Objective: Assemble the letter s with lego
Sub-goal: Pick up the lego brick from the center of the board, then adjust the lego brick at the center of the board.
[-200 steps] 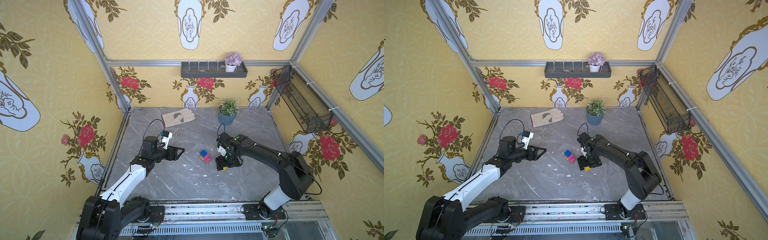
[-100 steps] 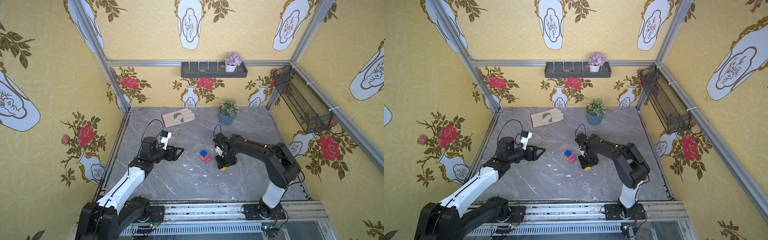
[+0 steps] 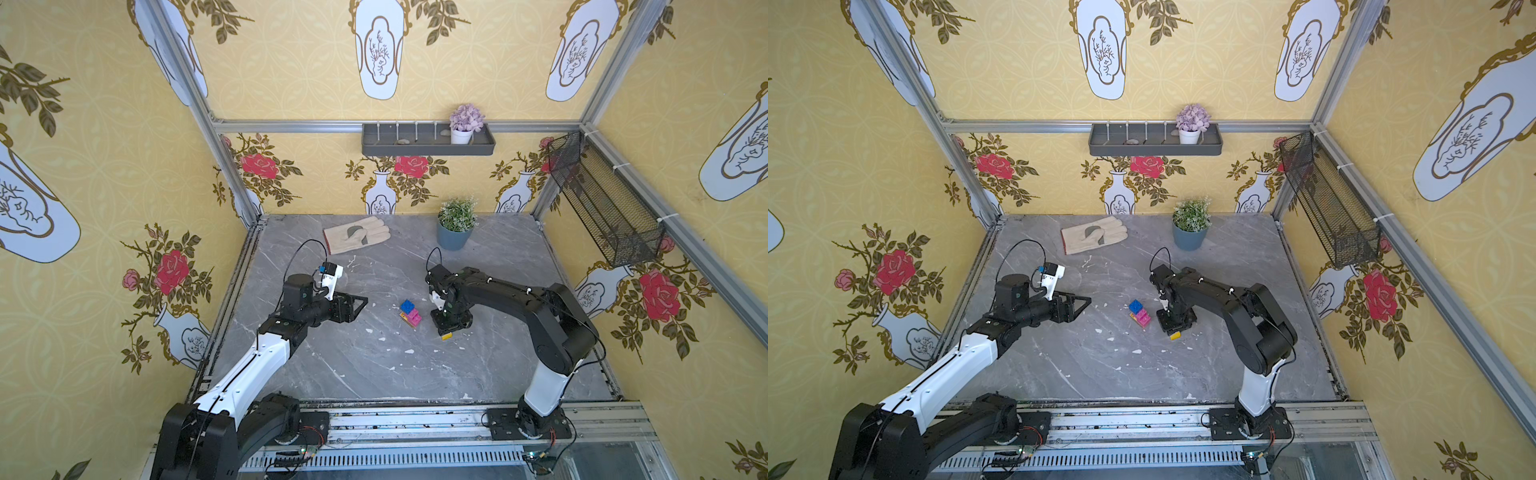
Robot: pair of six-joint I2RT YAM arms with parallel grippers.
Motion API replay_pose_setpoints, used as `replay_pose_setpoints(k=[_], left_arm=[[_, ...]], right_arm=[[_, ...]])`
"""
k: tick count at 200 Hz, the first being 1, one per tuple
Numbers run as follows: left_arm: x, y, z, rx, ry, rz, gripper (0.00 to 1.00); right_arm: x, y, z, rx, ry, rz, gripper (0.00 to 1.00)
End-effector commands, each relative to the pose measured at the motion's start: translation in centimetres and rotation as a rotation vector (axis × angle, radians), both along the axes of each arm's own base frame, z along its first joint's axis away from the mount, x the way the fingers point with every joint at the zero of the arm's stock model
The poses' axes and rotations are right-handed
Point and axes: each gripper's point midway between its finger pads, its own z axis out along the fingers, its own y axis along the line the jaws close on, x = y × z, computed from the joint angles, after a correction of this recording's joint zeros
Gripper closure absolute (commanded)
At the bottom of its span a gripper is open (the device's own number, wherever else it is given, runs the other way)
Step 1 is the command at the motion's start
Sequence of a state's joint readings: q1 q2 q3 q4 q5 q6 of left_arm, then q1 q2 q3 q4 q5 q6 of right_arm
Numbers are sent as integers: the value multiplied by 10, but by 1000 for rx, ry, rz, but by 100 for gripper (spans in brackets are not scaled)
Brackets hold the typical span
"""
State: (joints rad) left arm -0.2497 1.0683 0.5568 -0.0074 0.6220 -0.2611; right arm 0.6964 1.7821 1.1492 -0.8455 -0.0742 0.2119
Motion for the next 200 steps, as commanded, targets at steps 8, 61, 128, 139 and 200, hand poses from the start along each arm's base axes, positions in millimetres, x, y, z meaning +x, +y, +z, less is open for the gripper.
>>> replay_pose_setpoints(k=[8,61,128,139,200], left_arm=[[-1,-1,0,-4,-12,-14,17],[6,2,10,0,-33,16,17],[25,90,71,222,-200,480,18],[21,102,81,238,-229,539,18],[9,105,84,267,-233,523,17]], right_arm=[[7,-5,23,-2,-44,-5,72],[6,45,96,103,-145,131,72],[-7,168,86,159,-164,528,73],[-1,181,74,169,-167,554,73],[5,211,10,86,-107,654,72]])
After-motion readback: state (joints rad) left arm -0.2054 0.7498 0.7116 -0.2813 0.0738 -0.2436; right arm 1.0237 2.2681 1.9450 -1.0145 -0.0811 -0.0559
